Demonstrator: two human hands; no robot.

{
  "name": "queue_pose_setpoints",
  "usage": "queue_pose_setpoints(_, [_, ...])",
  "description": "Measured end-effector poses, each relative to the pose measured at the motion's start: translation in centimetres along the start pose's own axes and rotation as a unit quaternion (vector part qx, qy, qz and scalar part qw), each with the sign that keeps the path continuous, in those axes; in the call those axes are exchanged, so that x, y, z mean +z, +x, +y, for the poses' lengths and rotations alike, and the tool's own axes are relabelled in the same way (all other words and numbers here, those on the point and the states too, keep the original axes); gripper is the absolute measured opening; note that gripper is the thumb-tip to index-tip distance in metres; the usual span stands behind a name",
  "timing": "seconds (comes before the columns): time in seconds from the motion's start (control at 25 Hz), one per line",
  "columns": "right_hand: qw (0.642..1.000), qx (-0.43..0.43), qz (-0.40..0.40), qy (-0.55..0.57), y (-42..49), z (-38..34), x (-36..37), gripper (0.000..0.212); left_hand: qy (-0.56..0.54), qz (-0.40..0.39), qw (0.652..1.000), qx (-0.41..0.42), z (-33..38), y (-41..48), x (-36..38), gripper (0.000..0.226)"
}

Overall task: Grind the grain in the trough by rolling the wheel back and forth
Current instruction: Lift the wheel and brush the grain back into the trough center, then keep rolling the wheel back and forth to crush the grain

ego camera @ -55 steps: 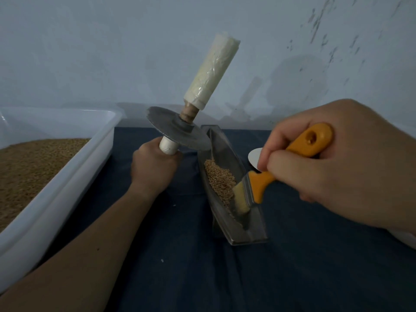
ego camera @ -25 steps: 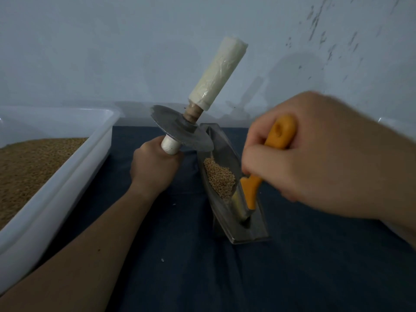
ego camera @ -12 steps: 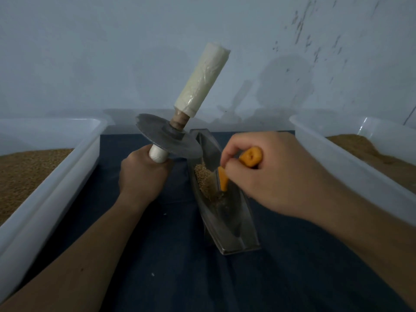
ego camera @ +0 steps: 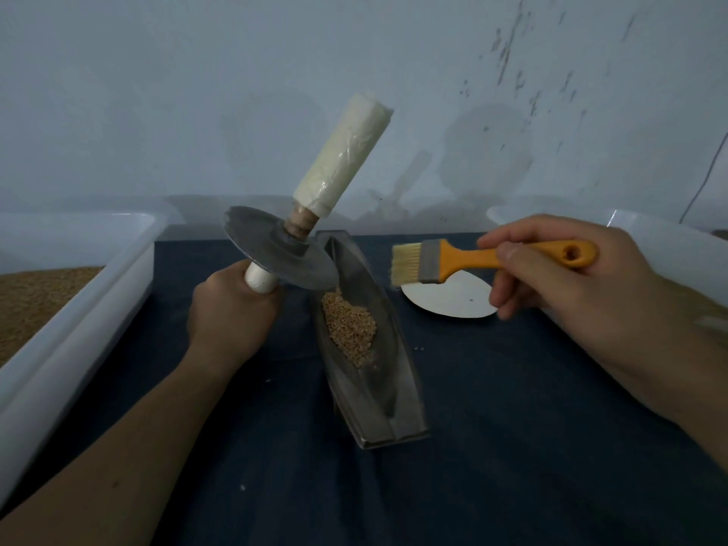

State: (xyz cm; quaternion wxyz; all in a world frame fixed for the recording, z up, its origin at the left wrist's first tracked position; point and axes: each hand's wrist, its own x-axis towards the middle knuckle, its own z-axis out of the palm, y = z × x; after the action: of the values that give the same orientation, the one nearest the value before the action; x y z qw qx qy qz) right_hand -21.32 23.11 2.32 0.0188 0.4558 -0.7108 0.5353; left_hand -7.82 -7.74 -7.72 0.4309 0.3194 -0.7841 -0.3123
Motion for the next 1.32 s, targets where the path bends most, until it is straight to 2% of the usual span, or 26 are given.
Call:
queue_pose_setpoints(0.04, [1.000,-0.003,-0.004,-0.025,0.0,1.5,-0.4,0.019,0.007,0.001,1.000,0.005,0.1,-0.1,0.1,0.020])
queue_pose_setpoints(0.12, [0.988,-0.036,-0.020,-0.151,0.1,4.5,-1.0,0.029,0.023,0.001,1.000,0.013,0.3,-0.3,0.1,0.015])
queue_pose_setpoints(0.24, [0.942,-0.087,-0.072,-0.316,0.7,8.4,-0.6,0.050,0.036,-0.002,0.999,0.017,0.6,-0.5,0.1,0.016])
queue_pose_setpoints(0.4, [0.900,-0.055,-0.118,-0.417,1.2,11.9,0.3,0.053,0.045,0.000,0.999,0.022,0.7,-0.7,0.1,0.023])
queue_pose_setpoints(0.52, [0.861,-0.007,-0.185,-0.473,0.7,12.1,0.6,0.063,0.054,0.004,0.998,0.024,0.6,-0.6,0.2,0.023])
queue_pose_setpoints(0.6, [0.865,0.004,-0.154,-0.478,0.3,10.9,0.6,0.061,0.064,0.007,0.998,0.026,0.6,-0.6,0.3,0.023])
queue_pose_setpoints(0.68, [0.902,-0.017,-0.047,-0.429,0.4,8.4,0.7,0.055,0.070,0.006,0.997,0.029,0.8,-0.9,0.3,0.022])
queue_pose_setpoints(0.72, [0.915,-0.055,0.010,-0.399,0.6,6.9,1.0,0.055,0.083,0.007,0.996,0.034,1.0,-1.0,0.2,0.021])
queue_pose_setpoints(0.8, [0.908,-0.162,0.073,-0.380,1.6,3.7,2.5,0.070,0.167,0.018,0.983,0.074,1.3,-1.0,-0.1,0.018])
queue_pose_setpoints(0.84, [0.894,-0.198,0.061,-0.397,2.3,2.2,3.5,0.080,0.226,0.029,0.968,0.108,1.6,-0.8,-0.3,0.016])
queue_pose_setpoints(0.92, [0.855,-0.186,-0.027,-0.483,4.2,0.0,5.4,0.092,0.319,0.053,0.931,0.172,2.3,-0.5,-1.1,0.018])
queue_pose_setpoints(0.96, [0.836,-0.158,-0.076,-0.519,5.0,-0.3,6.4,0.089,0.350,0.053,0.914,0.197,2.8,-0.4,-1.5,0.023])
queue_pose_setpoints(1.0, [0.824,-0.139,-0.106,-0.539,5.7,-0.1,7.3,0.076,0.373,0.047,0.901,0.217,3.3,-0.4,-1.8,0.027])
queue_pose_setpoints(1.08, [0.811,-0.142,-0.115,-0.555,6.5,0.9,8.2,0.034,0.397,0.029,0.885,0.241,4.0,-0.7,-1.9,0.032])
queue_pose_setpoints(1.12, [0.814,-0.148,-0.109,-0.551,6.7,1.5,8.5,0.023,0.408,0.020,0.878,0.249,4.2,-0.9,-1.9,0.035])
queue_pose_setpoints(1.24, [0.835,-0.123,-0.127,-0.521,6.9,4.1,8.9,0.033,0.446,-0.002,0.851,0.276,4.6,-1.2,-1.2,0.045])
queue_pose_setpoints(1.32, [0.829,-0.131,-0.130,-0.528,7.3,5.9,9.0,0.041,0.465,-0.017,0.843,0.268,4.5,-1.0,-0.4,0.049])
